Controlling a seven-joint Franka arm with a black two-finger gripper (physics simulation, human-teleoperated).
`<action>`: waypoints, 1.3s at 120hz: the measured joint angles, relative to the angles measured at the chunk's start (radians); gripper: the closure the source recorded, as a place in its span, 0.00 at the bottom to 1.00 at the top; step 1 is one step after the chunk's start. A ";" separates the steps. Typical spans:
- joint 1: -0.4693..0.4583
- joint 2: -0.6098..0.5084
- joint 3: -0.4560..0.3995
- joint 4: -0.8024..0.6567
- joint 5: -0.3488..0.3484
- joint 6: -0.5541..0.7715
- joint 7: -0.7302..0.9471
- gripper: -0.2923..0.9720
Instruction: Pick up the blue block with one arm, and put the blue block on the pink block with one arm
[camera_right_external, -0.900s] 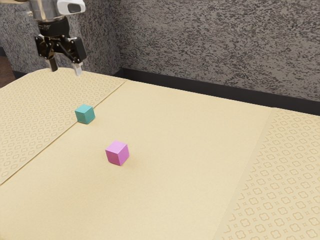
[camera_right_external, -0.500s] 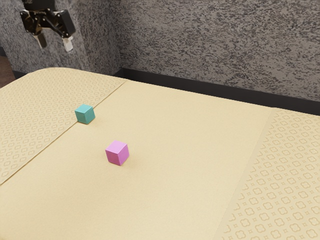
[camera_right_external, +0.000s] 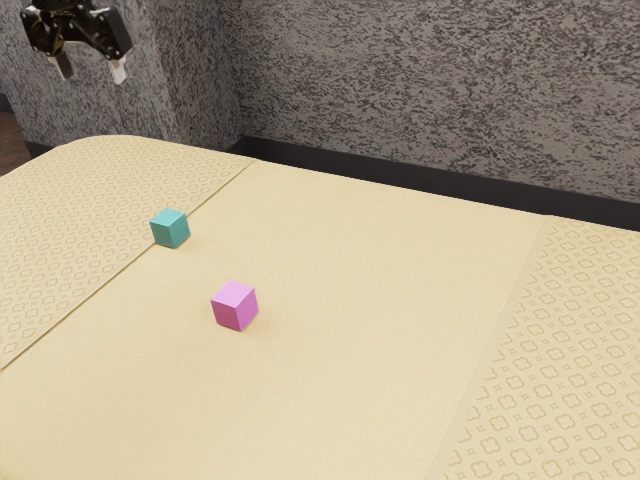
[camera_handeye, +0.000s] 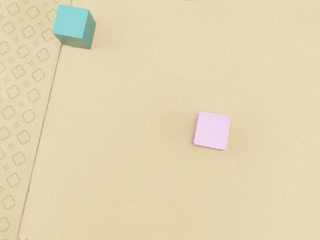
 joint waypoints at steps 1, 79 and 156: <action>0.006 0.002 0.000 0.000 0.000 0.002 0.000 0.23; 0.085 0.389 0.000 0.023 -0.003 0.330 0.090 0.23; 0.225 0.579 -0.010 0.029 -0.032 0.551 0.316 0.23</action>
